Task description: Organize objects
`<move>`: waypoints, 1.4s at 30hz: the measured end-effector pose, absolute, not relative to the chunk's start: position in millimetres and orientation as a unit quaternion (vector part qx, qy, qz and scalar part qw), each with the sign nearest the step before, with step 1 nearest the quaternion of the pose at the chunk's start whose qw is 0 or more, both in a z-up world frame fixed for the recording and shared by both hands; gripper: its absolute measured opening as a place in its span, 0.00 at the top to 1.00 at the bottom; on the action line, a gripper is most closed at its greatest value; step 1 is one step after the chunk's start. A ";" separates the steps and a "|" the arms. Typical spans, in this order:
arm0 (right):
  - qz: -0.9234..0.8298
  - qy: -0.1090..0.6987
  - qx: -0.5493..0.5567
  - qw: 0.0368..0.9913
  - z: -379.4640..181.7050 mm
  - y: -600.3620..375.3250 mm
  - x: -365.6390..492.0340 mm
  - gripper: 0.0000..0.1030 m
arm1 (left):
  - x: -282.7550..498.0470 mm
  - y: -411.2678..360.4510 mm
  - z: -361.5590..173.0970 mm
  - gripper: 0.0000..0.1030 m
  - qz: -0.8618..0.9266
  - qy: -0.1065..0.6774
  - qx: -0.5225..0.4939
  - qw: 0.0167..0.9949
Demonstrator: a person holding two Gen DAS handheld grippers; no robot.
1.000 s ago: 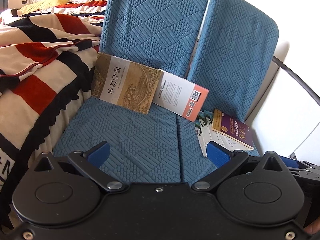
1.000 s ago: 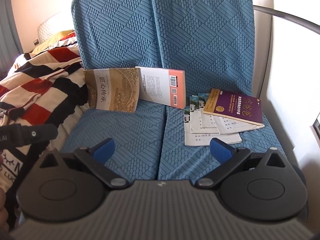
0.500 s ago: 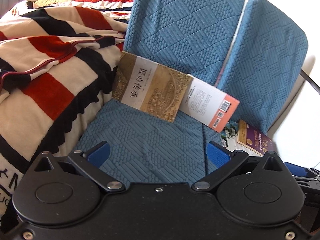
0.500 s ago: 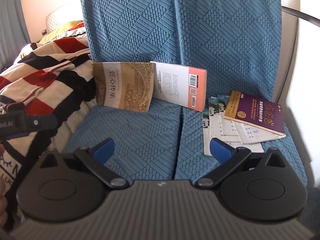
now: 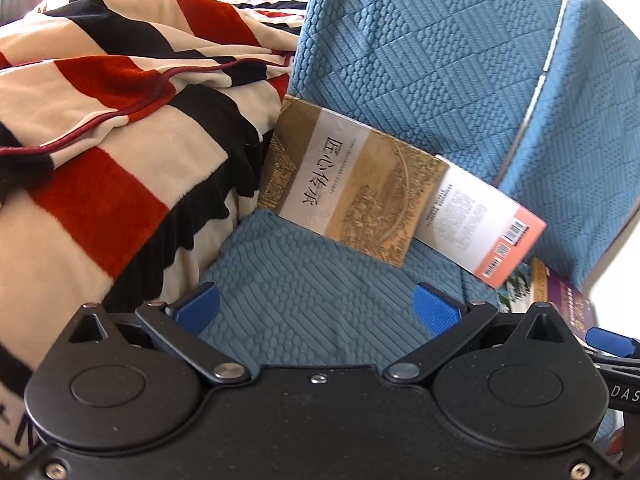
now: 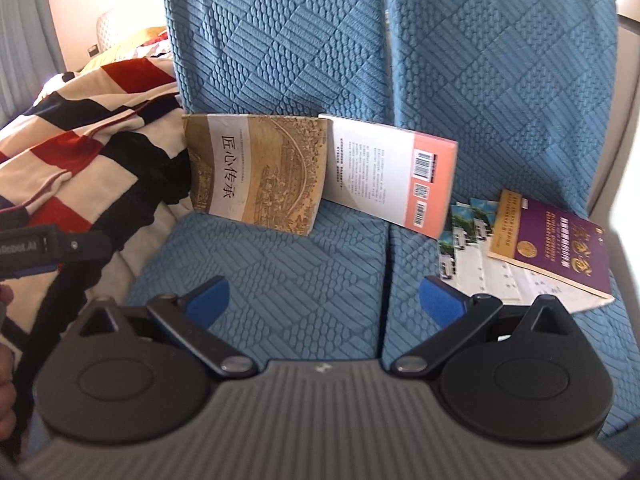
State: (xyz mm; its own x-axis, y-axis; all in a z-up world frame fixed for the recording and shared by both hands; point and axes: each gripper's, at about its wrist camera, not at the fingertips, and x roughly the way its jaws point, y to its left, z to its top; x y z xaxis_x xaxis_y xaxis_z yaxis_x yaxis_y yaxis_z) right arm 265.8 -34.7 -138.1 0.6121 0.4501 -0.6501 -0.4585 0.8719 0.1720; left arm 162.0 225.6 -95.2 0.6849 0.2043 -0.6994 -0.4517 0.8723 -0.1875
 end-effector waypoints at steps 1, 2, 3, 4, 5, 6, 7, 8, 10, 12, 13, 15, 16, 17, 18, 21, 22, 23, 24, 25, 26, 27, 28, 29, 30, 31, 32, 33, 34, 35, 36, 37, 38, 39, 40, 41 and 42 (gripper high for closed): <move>0.255 0.361 -0.006 0.897 -140.7 -30.3 269.7 0.00 | 166.8 230.0 -98.0 0.00 0.183 0.353 -0.175 0.901; 0.257 0.363 -0.007 0.896 -143.4 -25.9 273.4 0.00 | 171.0 233.8 -100.1 0.00 0.183 0.354 -0.175 0.900; 0.258 0.364 -0.007 0.895 -146.4 -20.7 278.0 0.00 | 175.7 237.6 -102.5 0.00 0.183 0.354 -0.176 0.900; 0.259 0.365 -0.007 0.894 -149.3 -16.7 282.1 0.00 | 180.1 240.7 -105.1 0.00 0.182 0.354 -0.176 0.900; 0.260 0.366 -0.007 0.894 -152.6 -13.3 286.2 0.00 | 184.4 243.7 -107.8 0.00 0.182 0.355 -0.175 0.900; 0.261 0.367 -0.007 0.893 -156.1 -9.7 290.2 0.00 | 188.9 246.5 -110.7 0.00 0.182 0.356 -0.173 0.900; 0.262 0.369 -0.007 0.892 -159.3 -6.9 294.3 0.00 | 194.2 249.4 -113.8 0.00 0.182 0.357 -0.170 0.900; 0.262 0.370 -0.007 0.891 -162.4 -3.8 298.7 0.00 | 198.7 252.1 -116.6 0.00 0.182 0.358 -0.168 0.900; 0.264 0.372 -0.006 0.890 -167.9 2.2 308.1 0.00 | 208.2 258.0 -122.0 0.00 0.181 0.359 -0.166 0.900; 0.265 0.369 -0.004 0.891 -172.6 7.2 318.2 0.00 | 217.9 263.6 -126.4 0.00 0.182 0.359 -0.161 0.901; 0.265 0.368 -0.004 0.891 -174.7 9.5 323.7 0.00 | 223.6 266.7 -128.4 0.00 0.183 0.360 -0.156 0.902; 0.267 0.365 -0.002 0.892 -179.0 15.2 335.0 0.00 | 235.2 272.1 -132.5 0.00 0.181 0.359 -0.149 0.903; 0.268 0.363 0.000 0.892 -180.8 18.4 340.3 0.00 | 240.6 274.9 -134.6 0.00 0.180 0.359 -0.148 0.904; 0.269 0.362 0.003 0.893 -182.7 21.7 346.4 0.00 | 246.3 278.3 -136.9 0.00 0.178 0.357 -0.146 0.905; 0.271 0.359 0.006 0.893 -184.5 24.8 352.1 0.00 | 252.1 282.0 -139.9 0.00 0.174 0.354 -0.146 0.907; 0.274 0.356 0.015 0.893 -190.3 35.9 370.4 0.00 | 272.3 291.4 -146.8 0.00 0.164 0.353 -0.139 0.911; 0.276 0.355 0.019 0.893 -192.4 39.5 376.5 0.00 | 278.1 294.1 -148.6 0.00 0.160 0.350 -0.137 0.913; 0.277 0.357 0.022 0.892 -194.6 44.0 383.3 0.00 | 284.4 297.3 -150.7 0.00 0.157 0.350 -0.137 0.913; 0.279 0.358 0.025 0.891 -196.6 47.7 388.4 0.00 | 291.4 300.6 -152.7 0.00 0.156 0.352 -0.136 0.913; 0.282 0.360 0.028 0.889 -199.4 51.1 394.2 0.00 | 297.6 303.5 -154.1 0.00 0.155 0.353 -0.134 0.913; 0.283 0.362 0.031 0.888 -201.7 54.7 399.5 0.00 | 302.9 305.7 -155.7 0.00 0.154 0.353 -0.131 0.913; 0.286 0.362 0.033 0.887 -204.2 57.9 404.2 0.00 | 308.5 307.7 -157.1 0.00 0.155 0.354 -0.127 0.914; 0.287 0.362 0.033 0.886 -206.8 61.1 408.4 0.00 | 313.9 309.2 -158.4 0.00 0.155 0.354 -0.121 0.914; 0.287 0.364 0.032 0.886 -209.7 64.2 412.7 0.00 | 319.5 311.0 -160.3 0.00 0.154 0.354 -0.117 0.915; 0.288 0.366 0.032 0.884 -212.7 67.0 417.1 0.00 | 325.2 313.3 -162.5 0.00 0.152 0.355 -0.116 0.915; 0.290 0.368 0.035 0.883 -215.5 69.3 421.9 0.00 | 330.8 316.0 -164.7 0.00 0.152 0.358 -0.115 0.914; 0.291 0.369 0.035 0.882 -217.9 71.3 425.8 0.00 | 336.3 318.4 -166.9 0.00 0.152 0.359 -0.115 0.914; 0.291 0.370 0.035 0.882 -220.6 73.5 430.3 0.00 | 341.7 320.6 -169.0 0.00 0.151 0.360 -0.114 0.914; 0.291 0.371 0.035 0.881 -223.3 75.6 434.2 0.00 | 346.7 322.7 -171.0 0.00 0.152 0.361 -0.112 0.913; 0.292 0.373 0.036 0.880 -226.1 77.4 438.6 0.00 | 351.5 324.4 -172.6 0.00 0.153 0.361 -0.108 0.914; 0.292 0.374 0.037 0.879 -228.4 79.0 442.7 0.00 | 355.7 325.9 -174.1 0.00 0.154 0.361 -0.105 0.914; 0.292 0.376 0.038 0.878 -231.0 81.0 447.2 0.00 | 360.2 327.5 -175.0 0.00 0.154 0.361 -0.102 0.914; 0.292 0.380 0.040 0.877 -233.6 82.7 451.5 0.00 | 364.3 328.9 -175.9 0.00 0.153 0.360 -0.101 0.915; 0.293 0.384 0.045 0.874 -236.1 84.1 456.2 0.00 | 368.5 330.1 -176.8 0.00 0.150 0.359 -0.100 0.916; 0.295 0.387 0.051 0.872 -238.8 85.4 460.6 0.00 | 372.3 331.1 -177.9 0.00 0.149 0.359 -0.098 0.916; 0.295 0.389 0.054 0.871 -241.6 87.2 465.2 0.00 | 376.4 331.8 -179.1 0.00 0.147 0.357 -0.095 0.917; 0.293 0.392 0.055 0.870 -244.6 89.2 470.0 0.00 | 380.8 332.3 -180.4 0.00 0.146 0.356 -0.092 0.918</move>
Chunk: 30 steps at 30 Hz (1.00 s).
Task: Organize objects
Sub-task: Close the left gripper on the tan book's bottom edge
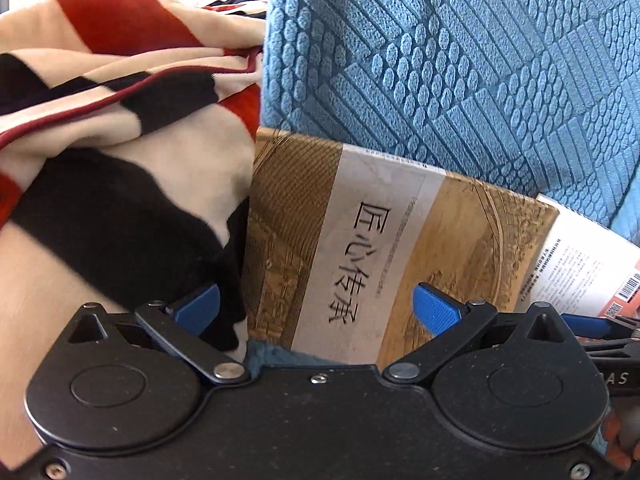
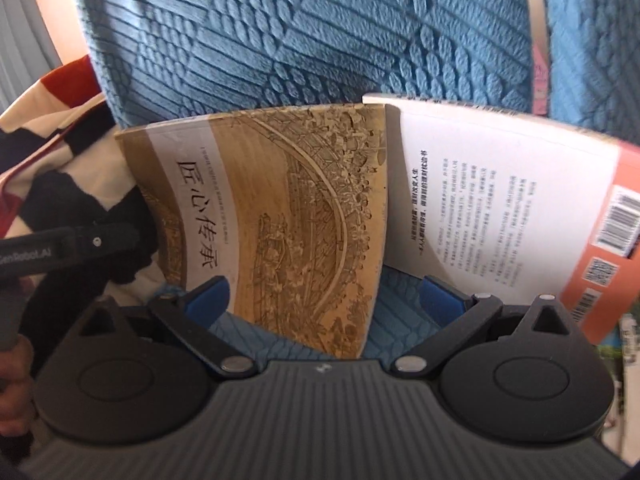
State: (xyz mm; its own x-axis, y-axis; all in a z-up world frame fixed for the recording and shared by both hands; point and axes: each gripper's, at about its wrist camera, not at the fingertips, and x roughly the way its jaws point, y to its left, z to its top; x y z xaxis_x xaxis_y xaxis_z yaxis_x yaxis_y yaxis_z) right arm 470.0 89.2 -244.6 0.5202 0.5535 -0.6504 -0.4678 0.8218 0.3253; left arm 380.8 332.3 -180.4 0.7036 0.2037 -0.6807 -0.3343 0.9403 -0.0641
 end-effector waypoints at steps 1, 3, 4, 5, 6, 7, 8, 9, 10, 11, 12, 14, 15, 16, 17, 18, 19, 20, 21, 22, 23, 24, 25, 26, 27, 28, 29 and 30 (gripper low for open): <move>0.292 0.394 0.056 0.870 -247.1 91.0 474.7 0.00 | 385.2 333.1 -181.7 0.00 0.145 0.356 -0.088 0.919; 0.292 0.395 0.064 0.869 -252.3 93.8 484.2 0.00 | 394.0 335.6 -185.0 0.00 0.140 0.355 -0.083 0.921; 0.290 0.397 0.067 0.868 -255.0 95.2 488.7 0.00 | 398.7 336.9 -186.4 0.00 0.140 0.354 -0.080 0.921; 0.288 0.397 0.068 0.869 -257.4 96.6 493.0 0.00 | 402.9 338.2 -187.8 0.01 0.144 0.352 -0.076 0.922; 0.284 0.395 0.066 0.871 -259.2 98.2 496.1 0.00 | 406.7 339.5 -188.8 0.01 0.148 0.348 -0.072 0.923; 0.280 0.391 0.061 0.874 -260.6 100.2 498.5 0.00 | 410.8 340.7 -189.1 0.02 0.148 0.345 -0.067 0.924; 0.278 0.389 0.057 0.876 -262.1 103.7 501.1 0.00 | 414.1 342.7 -189.6 0.03 0.149 0.342 -0.064 0.926; 0.277 0.388 0.053 0.878 -264.4 106.4 503.8 0.00 | 417.4 345.2 -190.4 0.05 0.149 0.339 -0.064 0.927; 0.272 0.383 0.047 0.882 -266.5 109.3 506.0 0.00 | 421.6 348.1 -190.7 0.09 0.149 0.338 -0.064 0.927; 0.272 0.380 0.043 0.883 -269.0 111.9 507.8 0.00 | 425.2 350.7 -191.0 0.11 0.149 0.339 -0.063 0.927; 0.278 0.382 0.045 0.880 -272.1 114.5 509.9 0.00 | 428.3 353.1 -191.1 0.16 0.148 0.339 -0.061 0.927; 0.290 0.385 0.057 0.874 -277.6 118.3 514.2 0.00 | 432.6 357.1 -190.5 0.17 0.147 0.333 -0.056 0.930; 0.293 0.384 0.059 0.874 -279.8 119.5 514.8 0.01 | 434.9 358.8 -190.0 0.17 0.146 0.329 -0.054 0.932; 0.295 0.383 0.060 0.874 -281.1 121.2 515.0 0.01 | 437.4 360.4 -190.7 0.19 0.147 0.328 -0.051 0.932; 0.295 0.382 0.061 0.874 -281.7 123.3 514.9 0.02 | 440.0 361.5 -191.2 0.20 0.149 0.329 -0.046 0.931; 0.297 0.381 0.065 0.873 -283.0 125.6 515.4 0.03 | 442.2 362.6 -191.8 0.17 0.148 0.330 -0.042 0.931; 0.300 0.380 0.070 0.872 -284.6 127.0 516.2 0.06 | 443.7 364.1 -192.4 0.16 0.142 0.330 -0.038 0.932; 0.302 0.381 0.076 0.871 -287.8 128.5 517.7 0.08 | 444.9 365.3 -192.8 0.16 0.136 0.330 -0.034 0.934; 0.304 0.383 0.083 0.868 -290.7 130.1 519.4 0.09 | 445.9 366.6 -194.6 0.14 0.131 0.330 -0.030 0.934; 0.306 0.385 0.091 0.866 -293.5 130.9 521.0 0.10 | 447.1 367.3 -195.8 0.12 0.125 0.331 -0.025 0.935; 0.312 0.387 0.102 0.862 -297.2 131.1 523.2 0.11 | 450.1 368.5 -197.0 0.12 0.119 0.334 -0.019 0.935; 0.320 0.388 0.114 0.857 -300.4 127.8 524.6 0.12 | 450.8 370.9 -197.5 0.10 0.113 0.337 -0.011 0.935; 0.325 0.391 0.126 0.852 -304.3 125.8 526.8 0.17 | 452.6 370.5 -199.7 0.10 0.104 0.341 -0.001 0.934; 0.326 0.396 0.140 0.847 -307.4 118.6 529.1 0.19 | 454.7 367.8 -202.0 0.10 0.094 0.346 0.010 0.934; 0.330 0.399 0.152 0.842 -311.3 115.6 531.4 0.20 | 457.3 365.1 -205.4 0.10 0.085 0.354 0.022 0.931; 0.334 0.403 0.160 0.837 -314.6 113.5 533.3 0.22 | 459.9 363.6 -208.7 0.09 0.081 0.359 0.036 0.929; 0.339 0.407 0.160 0.833 -317.5 112.8 534.9 0.25 | 461.3 361.7 -212.0 0.08 0.076 0.362 0.047 0.928; 0.343 0.408 0.151 0.832 -319.0 113.8 535.5 0.25 | 462.4 361.4 -215.3 0.06 0.075 0.363 0.055 0.927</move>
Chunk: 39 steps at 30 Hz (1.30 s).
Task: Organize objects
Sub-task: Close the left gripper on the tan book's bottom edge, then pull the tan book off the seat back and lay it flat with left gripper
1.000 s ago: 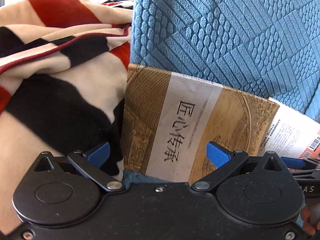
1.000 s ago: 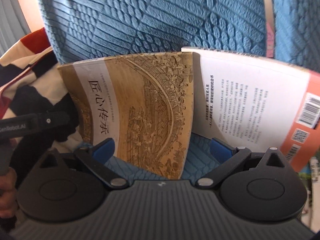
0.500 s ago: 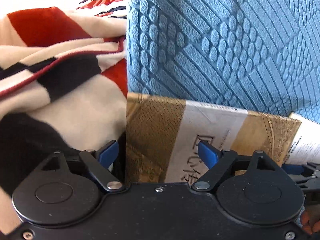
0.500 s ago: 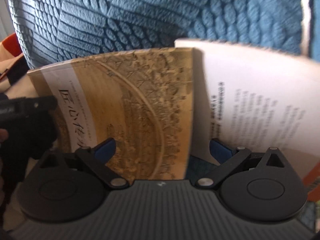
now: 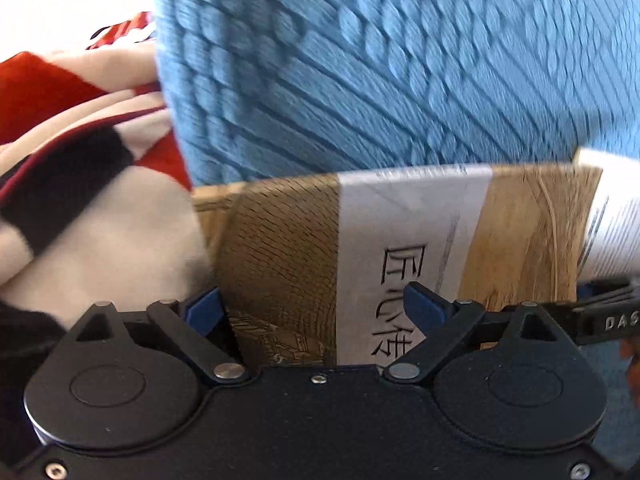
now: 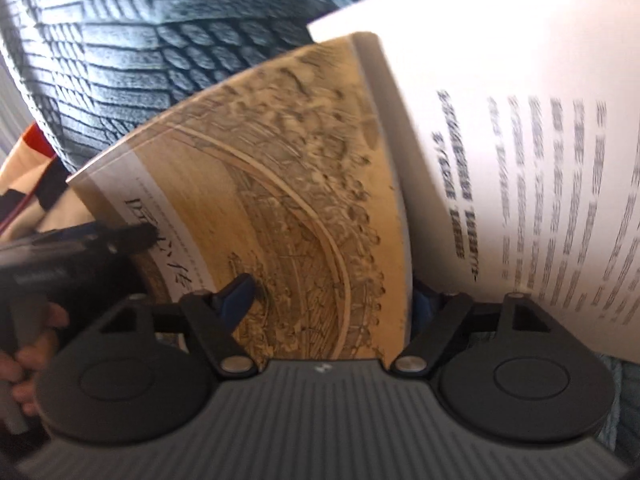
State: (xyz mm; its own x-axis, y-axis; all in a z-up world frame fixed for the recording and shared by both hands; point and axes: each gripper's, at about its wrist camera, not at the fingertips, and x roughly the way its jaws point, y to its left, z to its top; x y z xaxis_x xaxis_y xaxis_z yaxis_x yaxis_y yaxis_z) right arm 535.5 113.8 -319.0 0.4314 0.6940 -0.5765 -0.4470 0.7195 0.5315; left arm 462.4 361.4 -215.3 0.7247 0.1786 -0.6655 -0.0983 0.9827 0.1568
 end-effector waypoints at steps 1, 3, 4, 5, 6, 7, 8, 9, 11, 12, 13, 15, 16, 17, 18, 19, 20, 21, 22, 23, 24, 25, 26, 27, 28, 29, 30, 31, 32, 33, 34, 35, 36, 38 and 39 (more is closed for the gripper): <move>0.347 0.406 0.140 0.834 -319.4 114.6 535.1 0.26 | 463.3 360.2 -218.3 0.04 0.073 0.365 0.063 0.926; 0.353 0.403 0.130 0.835 -318.7 115.0 534.2 0.26 | 462.6 356.7 -223.9 0.02 0.071 0.365 0.074 0.925; 0.354 0.400 0.132 0.835 -319.9 116.0 533.4 0.25 | 461.1 353.8 -227.1 0.01 0.071 0.365 0.080 0.925; 0.354 0.398 0.132 0.836 -320.7 116.9 532.7 0.25 | 460.8 352.7 -229.0 0.01 0.072 0.364 0.087 0.924; 0.354 0.396 0.130 0.837 -321.6 117.8 531.8 0.25 | 460.0 349.6 -232.4 0.01 0.073 0.363 0.092 0.924; 0.353 0.396 0.129 0.838 -322.6 118.9 531.1 0.26 | 458.7 347.9 -233.9 0.01 0.074 0.361 0.095 0.925; 0.351 0.396 0.127 0.839 -323.3 120.2 530.5 0.26 | 457.3 347.1 -234.8 0.01 0.075 0.360 0.095 0.925; 0.349 0.401 0.127 0.838 -322.4 121.7 530.2 0.26 | 455.7 346.7 -234.9 0.03 0.076 0.360 0.093 0.925; 0.338 0.413 0.128 0.836 -314.3 125.6 526.5 0.29 | 452.3 346.7 -233.5 0.06 0.077 0.354 0.077 0.929; 0.335 0.417 0.133 0.835 -308.6 127.9 526.5 0.30 | 450.0 346.5 -229.1 0.09 0.077 0.351 0.069 0.931; 0.332 0.420 0.139 0.833 -305.8 126.0 526.4 0.33 | 448.1 347.9 -227.2 0.12 0.077 0.349 0.060 0.932; 0.330 0.428 0.147 0.829 -301.4 122.1 525.3 0.37 | 445.1 351.7 -219.4 0.14 0.077 0.346 0.040 0.934; 0.329 0.430 0.150 0.827 -297.5 119.1 524.0 0.40 | 444.2 353.3 -216.3 0.15 0.077 0.344 0.033 0.935; 0.329 0.432 0.151 0.826 -294.7 116.0 522.3 0.43 | 442.2 353.5 -213.8 0.16 0.078 0.343 0.028 0.936; 0.329 0.434 0.152 0.825 -292.0 111.2 522.3 0.45 | 437.8 355.7 -211.5 0.18 0.078 0.342 0.025 0.936; 0.330 0.436 0.151 0.823 -289.5 109.3 520.5 0.48 | 434.8 355.4 -209.4 0.18 0.078 0.340 0.021 0.937; 0.331 0.439 0.150 0.822 -287.3 104.4 518.7 0.52 | 432.1 355.6 -206.1 0.19 0.077 0.338 0.016 0.938; 0.332 0.441 0.148 0.821 -284.9 102.6 516.6 0.53 | 427.4 355.2 -200.7 0.21 0.076 0.336 0.012 0.939; 0.333 0.443 0.147 0.819 -282.0 99.4 514.2 0.57 | 423.4 353.9 -195.8 0.22 0.076 0.334 0.008 0.939; 0.336 0.444 0.147 0.818 -279.7 97.1 511.2 0.62 | 420.3 355.5 -193.8 0.23 0.075 0.333 0.006 0.940; 0.338 0.444 0.146 0.817 -277.5 92.1 508.5 0.64 | 421.6 355.3 -189.6 0.25 0.074 0.332 0.004 0.940; 0.340 0.444 0.142 0.817 -274.6 90.4 505.1 0.67 | 419.6 353.9 -186.6 0.26 0.071 0.332 0.002 0.941; 0.340 0.444 0.135 0.818 -272.7 89.2 503.1 0.69 | 416.7 352.5 -183.9 0.26 0.066 0.332 -0.004 0.941; 0.341 0.444 0.128 0.819 -270.4 88.6 498.9 0.69 | 413.0 352.3 -181.4 0.27 0.060 0.332 -0.010 0.941; 0.342 0.444 0.125 0.819 -268.4 85.9 495.2 0.69 | 408.2 349.2 -179.3 0.27 0.056 0.331 -0.015 0.942; 0.344 0.443 0.125 0.818 -266.2 83.2 491.9 0.70 | 404.9 346.9 -178.1 0.28 0.053 0.332 -0.015 0.942; 0.343 0.443 0.125 0.819 -264.3 79.1 488.6 0.71 | 401.6 343.8 -177.4 0.28 0.050 0.334 -0.012 0.941; 0.343 0.442 0.125 0.819 -261.8 74.9 485.8 0.74 | 397.7 338.6 -181.8 0.29 0.048 0.336 -0.009 0.941; 0.343 0.440 0.124 0.821 -258.6 69.4 483.3 0.76 | 395.3 334.9 -181.2 0.30 0.046 0.338 -0.007 0.940; 0.342 0.439 0.123 0.822 -253.6 70.3 481.7 0.76 | 392.7 332.0 -180.3 0.30 0.043 0.341 -0.009 0.939; 0.341 0.438 0.122 0.823 -251.9 67.5 479.4 0.77 | 390.8 329.7 -179.8 0.30 0.040 0.344 -0.015 0.938; 0.342 0.438 0.122 0.823 -249.7 65.7 478.0 0.77 | 385.0 326.5 -178.5 0.30 0.038 0.345 -0.020 0.938; 0.343 0.437 0.122 0.822 -245.3 56.7 475.7 0.77 | 380.2 323.4 -176.3 0.30 0.035 0.346 -0.023 0.937; 0.345 0.436 0.121 0.822 -240.2 52.6 472.7 0.77 | 375.4 317.1 -174.2 0.30 0.028 0.351 -0.020 0.936; 0.346 0.436 0.120 0.822 -237.0 48.8 471.5 0.77 | 373.9 313.4 -171.3 0.30 0.024 0.355 -0.020 0.934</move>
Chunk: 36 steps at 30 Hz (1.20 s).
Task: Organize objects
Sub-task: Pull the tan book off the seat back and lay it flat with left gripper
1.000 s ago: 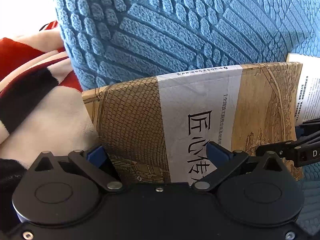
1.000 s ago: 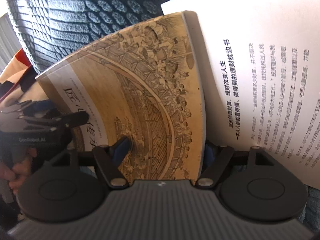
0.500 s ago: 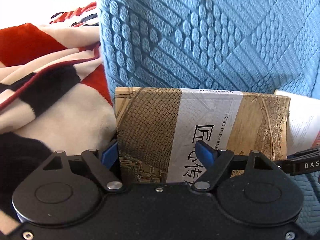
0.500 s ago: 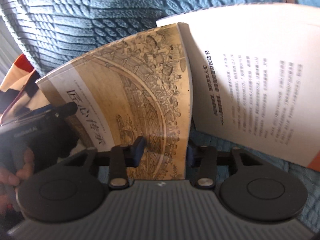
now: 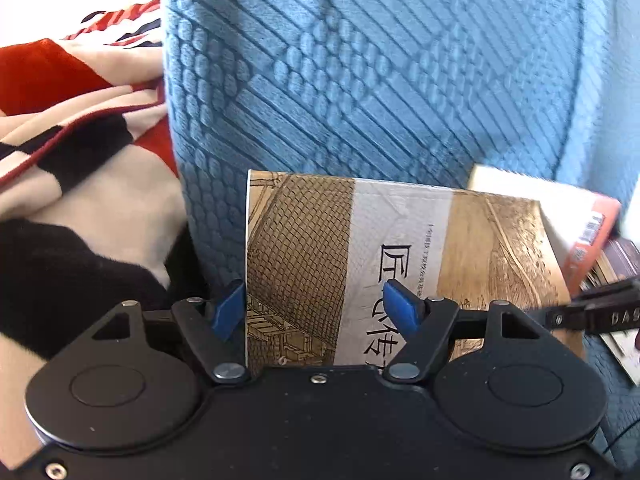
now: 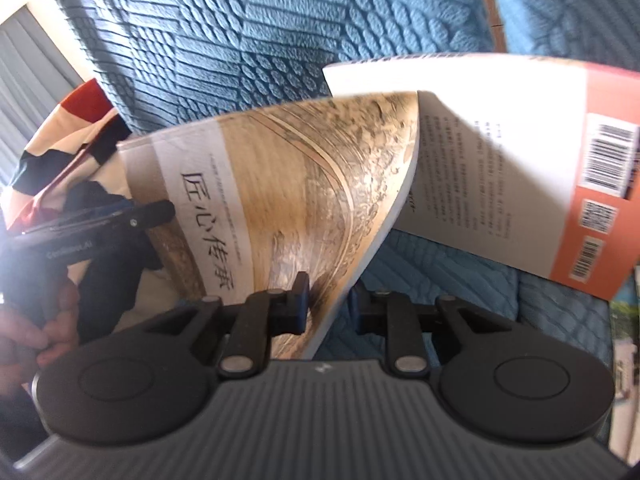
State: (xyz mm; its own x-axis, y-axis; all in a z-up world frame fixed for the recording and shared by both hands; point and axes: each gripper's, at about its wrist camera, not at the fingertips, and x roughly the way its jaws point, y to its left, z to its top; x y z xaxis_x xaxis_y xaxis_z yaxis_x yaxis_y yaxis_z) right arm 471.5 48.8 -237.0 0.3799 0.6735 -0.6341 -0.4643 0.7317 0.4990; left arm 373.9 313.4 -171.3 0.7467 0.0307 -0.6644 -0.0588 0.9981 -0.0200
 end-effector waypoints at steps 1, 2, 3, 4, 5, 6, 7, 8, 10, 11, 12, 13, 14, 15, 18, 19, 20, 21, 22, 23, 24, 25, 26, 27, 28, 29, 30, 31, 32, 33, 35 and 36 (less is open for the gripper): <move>0.346 0.438 0.120 0.821 -233.0 43.5 468.0 0.77 | 374.9 316.0 -170.4 0.30 0.019 0.360 -0.023 0.932; 0.347 0.439 0.121 0.820 -233.4 46.6 465.6 0.77 | 371.7 314.2 -169.0 0.31 0.015 0.365 -0.027 0.930; 0.348 0.440 0.122 0.819 -230.8 43.4 464.1 0.77 | 367.8 312.7 -167.8 0.31 0.011 0.369 -0.030 0.929; 0.349 0.440 0.121 0.819 -231.3 39.9 458.8 0.77 | 364.3 313.7 -170.6 0.31 0.007 0.371 -0.036 0.928; 0.349 0.440 0.119 0.819 -229.8 36.9 454.2 0.77 | 360.4 311.5 -170.7 0.31 0.004 0.373 -0.044 0.927; 0.351 0.440 0.116 0.819 -228.8 32.9 449.4 0.77 | 358.2 308.6 -172.0 0.31 0.001 0.376 -0.051 0.925; 0.352 0.441 0.112 0.818 -227.6 31.6 446.2 0.77 | 352.8 305.3 -171.2 0.31 0.000 0.380 -0.055 0.923; 0.354 0.441 0.109 0.818 -225.3 27.8 442.0 0.77 | 347.0 301.5 -170.7 0.31 -0.002 0.383 -0.058 0.922; 0.357 0.442 0.106 0.816 -221.5 16.8 433.7 0.78 | 333.2 294.0 -168.8 0.31 -0.005 0.387 -0.067 0.920; 0.358 0.443 0.107 0.815 -219.2 10.4 429.4 0.78 | 326.4 290.7 -170.5 0.31 -0.006 0.390 -0.072 0.918; 0.358 0.444 0.109 0.814 -217.0 4.5 425.6 0.78 | 320.2 286.7 -172.6 0.31 -0.006 0.393 -0.075 0.916; 0.357 0.445 0.110 0.814 -214.7 -3.4 421.2 0.78 | 313.0 282.6 -174.1 0.31 -0.007 0.396 -0.076 0.915; 0.357 0.446 0.108 0.814 -211.7 -9.7 416.8 0.78 | 307.9 278.5 -176.1 0.31 -0.009 0.399 -0.077 0.914; 0.358 0.444 0.106 0.815 -208.7 -14.8 412.7 0.78 | 303.5 274.5 -177.7 0.31 -0.012 0.402 -0.080 0.912; 0.358 0.437 0.098 0.819 -196.8 -27.9 399.4 0.78 | 290.3 262.1 -179.5 0.32 -0.014 0.409 -0.083 0.909; 0.359 0.433 0.095 0.821 -192.9 -31.9 395.2 0.78 | 285.6 257.9 -179.1 0.32 -0.014 0.409 -0.084 0.909; 0.359 0.430 0.095 0.823 -189.5 -35.3 392.0 0.78 | 280.4 254.0 -178.3 0.32 -0.013 0.409 -0.086 0.909; 0.359 0.428 0.096 0.824 -186.5 -37.9 389.7 0.78 | 275.9 250.5 -176.8 0.32 -0.014 0.408 -0.090 0.908; 0.359 0.427 0.098 0.824 -183.8 -41.6 387.5 0.78 | 270.3 246.9 -174.9 0.32 -0.015 0.409 -0.095 0.907; 0.359 0.428 0.099 0.824 -181.5 -45.2 385.7 0.78 | 265.2 243.0 -174.0 0.32 -0.016 0.410 -0.099 0.906; 0.360 0.428 0.100 0.823 -179.7 -48.9 384.0 0.78 | 259.2 238.7 -172.8 0.32 -0.017 0.414 -0.101 0.905; 0.361 0.428 0.099 0.822 -178.1 -52.6 382.5 0.78 | 253.2 233.7 -171.9 0.32 -0.020 0.421 -0.101 0.901; 0.361 0.429 0.096 0.823 -177.1 -56.0 381.5 0.78 | 247.3 228.5 -170.3 0.32 -0.024 0.426 -0.104 0.898; 0.357 0.430 0.088 0.824 -176.3 -58.7 380.7 0.78 | 240.4 223.3 -168.7 0.32 -0.031 0.427 -0.108 0.897; 0.353 0.434 0.076 0.825 -176.2 -61.3 380.5 0.78 | 233.2 217.5 -167.3 0.32 -0.038 0.426 -0.113 0.897; 0.350 0.439 0.065 0.825 -176.7 -64.0 381.0 0.78 | 226.9 210.6 -166.1 0.32 -0.044 0.428 -0.113 0.896; 0.347 0.444 0.057 0.824 -177.8 -67.0 381.9 0.78 | 221.2 203.5 -165.5 0.32 -0.049 0.429 -0.112 0.895; 0.347 0.446 0.052 0.824 -178.9 -70.3 382.7 0.78 | 216.8 197.2 -165.9 0.32 -0.052 0.431 -0.112 0.894; 0.349 0.447 0.045 0.823 -180.1 -73.1 383.7 0.78 | 213.4 191.3 -167.6 0.32 -0.053 0.435 -0.113 0.892; 0.353 0.449 0.039 0.820 -181.7 -75.6 385.2 0.78 | 211.4 186.0 -170.4 0.32 -0.054 0.442 -0.112 0.888; 0.360 0.456 0.032 0.813 -187.1 -79.4 390.1 0.78 | 209.1 176.6 -177.9 0.32 -0.057 0.454 -0.109 0.883; 0.362 0.460 0.032 0.810 -191.2 -81.2 393.6 0.78 | 208.9 173.2 -182.6 0.32 -0.060 0.460 -0.111 0.879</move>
